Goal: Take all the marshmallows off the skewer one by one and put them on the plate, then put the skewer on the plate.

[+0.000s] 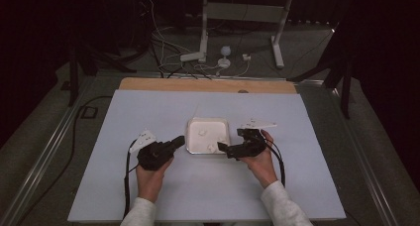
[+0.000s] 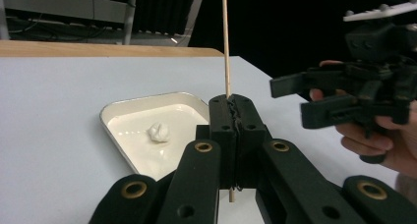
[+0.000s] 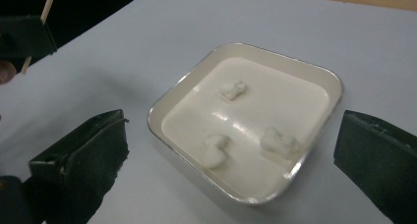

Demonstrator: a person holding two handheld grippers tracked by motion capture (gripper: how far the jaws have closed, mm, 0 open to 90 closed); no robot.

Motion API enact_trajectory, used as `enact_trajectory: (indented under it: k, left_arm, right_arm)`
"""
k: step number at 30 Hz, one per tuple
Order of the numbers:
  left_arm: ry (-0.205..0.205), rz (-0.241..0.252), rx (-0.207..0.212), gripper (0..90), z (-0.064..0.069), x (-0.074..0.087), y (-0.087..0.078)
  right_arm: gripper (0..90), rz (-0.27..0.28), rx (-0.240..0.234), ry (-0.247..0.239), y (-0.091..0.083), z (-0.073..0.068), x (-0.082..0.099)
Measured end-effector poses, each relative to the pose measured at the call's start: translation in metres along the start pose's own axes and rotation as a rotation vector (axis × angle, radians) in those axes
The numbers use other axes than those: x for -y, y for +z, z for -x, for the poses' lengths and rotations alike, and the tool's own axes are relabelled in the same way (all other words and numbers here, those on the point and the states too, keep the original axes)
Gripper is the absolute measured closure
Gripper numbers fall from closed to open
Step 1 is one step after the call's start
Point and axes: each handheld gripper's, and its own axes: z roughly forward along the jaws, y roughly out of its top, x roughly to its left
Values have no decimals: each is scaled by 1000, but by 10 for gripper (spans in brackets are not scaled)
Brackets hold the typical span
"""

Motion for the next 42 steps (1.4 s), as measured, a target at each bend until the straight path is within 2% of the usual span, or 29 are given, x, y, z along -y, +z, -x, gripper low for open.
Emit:
enact_trajectory:
  k: [8, 20, 30, 35, 42]
  left_arm:
    - [-2, 4, -12, 900, 2, -5, 7]
    - [-7, -3, -51, 900, 2, -10, 20]
    - [-27, -7, -83, 900, 1, -11, 31]
    - [-21, -14, -90, 899, 2, -12, 37]
    - [-23, -20, -104, 897, 2, -12, 42]
  right_arm:
    - [0, 39, 9, 14, -20, 7, 13]
    - [0, 93, 32, 29, -53, 16, 29]
    - [0, 140, 56, 57, -83, 24, 41]
    - [0, 150, 78, 45, -91, 24, 43]
    - [0, 156, 85, 40, -95, 24, 43]
